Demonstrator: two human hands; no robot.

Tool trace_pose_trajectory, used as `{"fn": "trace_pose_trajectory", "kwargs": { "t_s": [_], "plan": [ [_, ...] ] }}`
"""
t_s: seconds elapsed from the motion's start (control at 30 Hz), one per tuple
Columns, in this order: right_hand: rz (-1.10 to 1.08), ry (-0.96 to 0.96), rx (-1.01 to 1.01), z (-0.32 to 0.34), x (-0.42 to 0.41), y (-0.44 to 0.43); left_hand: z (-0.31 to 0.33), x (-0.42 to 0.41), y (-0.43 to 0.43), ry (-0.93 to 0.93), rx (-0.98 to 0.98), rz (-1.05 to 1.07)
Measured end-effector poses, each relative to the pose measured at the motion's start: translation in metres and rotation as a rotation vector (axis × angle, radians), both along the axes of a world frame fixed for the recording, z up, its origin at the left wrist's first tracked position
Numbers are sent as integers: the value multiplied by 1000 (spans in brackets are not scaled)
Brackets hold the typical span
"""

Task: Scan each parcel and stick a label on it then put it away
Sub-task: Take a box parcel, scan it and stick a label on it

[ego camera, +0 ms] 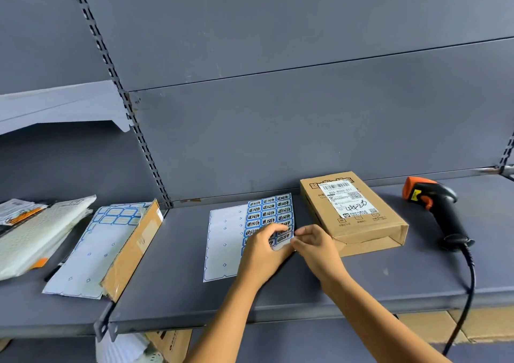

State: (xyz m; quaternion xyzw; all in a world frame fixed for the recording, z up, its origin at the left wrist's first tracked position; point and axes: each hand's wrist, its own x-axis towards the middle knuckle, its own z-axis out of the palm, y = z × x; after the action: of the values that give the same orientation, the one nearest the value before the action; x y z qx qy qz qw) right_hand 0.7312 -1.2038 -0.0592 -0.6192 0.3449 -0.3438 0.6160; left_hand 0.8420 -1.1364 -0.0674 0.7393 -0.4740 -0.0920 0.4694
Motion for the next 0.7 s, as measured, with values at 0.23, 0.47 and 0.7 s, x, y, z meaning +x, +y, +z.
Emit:
{"fn": "trace_pose_trajectory", "kwargs": {
  "t_s": [0.23,0.47,0.7],
  "plan": [
    [6,-100,-58,-5,-4,0,2,-1,5,-56,-88,-45],
    [7,-110,-116,-11,-6,0,1,-1,3,-109,-104,-27],
    [2,-79,-157,-11,-4,2,0,-3,5,-103,-137,32]
  ]
}}
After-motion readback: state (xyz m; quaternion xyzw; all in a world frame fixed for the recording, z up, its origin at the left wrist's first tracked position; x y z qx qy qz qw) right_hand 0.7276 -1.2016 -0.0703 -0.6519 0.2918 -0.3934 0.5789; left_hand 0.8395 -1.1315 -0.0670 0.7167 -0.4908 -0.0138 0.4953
